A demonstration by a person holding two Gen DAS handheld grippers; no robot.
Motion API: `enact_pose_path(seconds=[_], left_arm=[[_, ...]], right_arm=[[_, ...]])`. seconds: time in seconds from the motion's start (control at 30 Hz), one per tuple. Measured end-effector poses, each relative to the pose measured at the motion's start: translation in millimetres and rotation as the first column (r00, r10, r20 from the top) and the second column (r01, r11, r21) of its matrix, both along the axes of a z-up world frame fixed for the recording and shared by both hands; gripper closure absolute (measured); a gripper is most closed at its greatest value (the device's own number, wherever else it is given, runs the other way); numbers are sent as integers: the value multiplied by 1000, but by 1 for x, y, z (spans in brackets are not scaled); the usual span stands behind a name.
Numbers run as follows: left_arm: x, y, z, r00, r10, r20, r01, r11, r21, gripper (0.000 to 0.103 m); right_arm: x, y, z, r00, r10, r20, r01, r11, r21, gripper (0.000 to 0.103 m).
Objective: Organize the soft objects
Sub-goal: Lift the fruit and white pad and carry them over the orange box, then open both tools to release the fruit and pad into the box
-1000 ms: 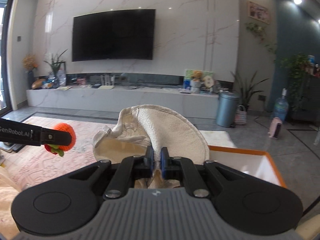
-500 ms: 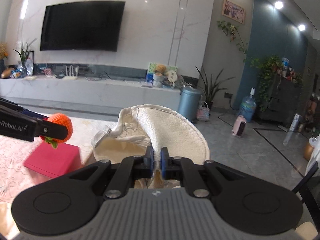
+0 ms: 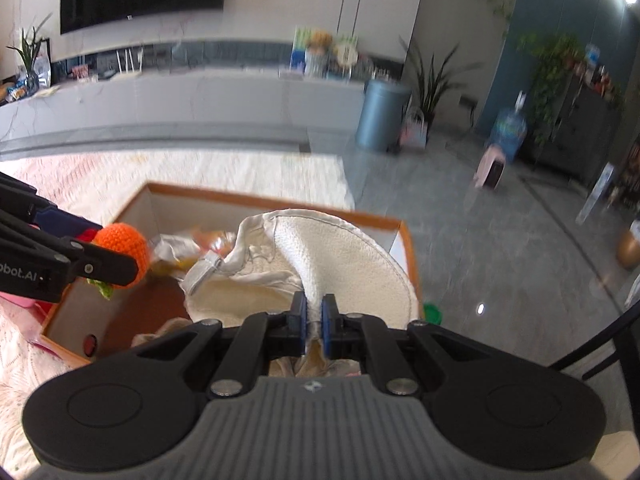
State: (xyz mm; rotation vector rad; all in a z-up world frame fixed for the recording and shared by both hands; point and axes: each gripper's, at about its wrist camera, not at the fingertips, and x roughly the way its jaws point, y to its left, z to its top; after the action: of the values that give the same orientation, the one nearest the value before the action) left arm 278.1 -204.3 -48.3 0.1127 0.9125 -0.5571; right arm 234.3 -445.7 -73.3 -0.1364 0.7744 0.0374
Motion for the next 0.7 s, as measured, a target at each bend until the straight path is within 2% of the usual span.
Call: enact_pose_path(seconds=[0.27, 0.43, 0.7], left_arm=[[19, -21, -32, 995, -61, -75, 73, 981, 178, 48], [21, -30, -47, 986, -107, -129, 132, 970, 204, 48], [20, -41, -53, 983, -129, -130, 157, 957, 244, 47]], right_arm=[[31, 5, -35, 992, 42, -119, -48, 998, -51, 97], [45, 4, -53, 977, 70, -203, -84, 995, -62, 96], [55, -4, -69, 953, 57, -297, -73, 996, -42, 95]])
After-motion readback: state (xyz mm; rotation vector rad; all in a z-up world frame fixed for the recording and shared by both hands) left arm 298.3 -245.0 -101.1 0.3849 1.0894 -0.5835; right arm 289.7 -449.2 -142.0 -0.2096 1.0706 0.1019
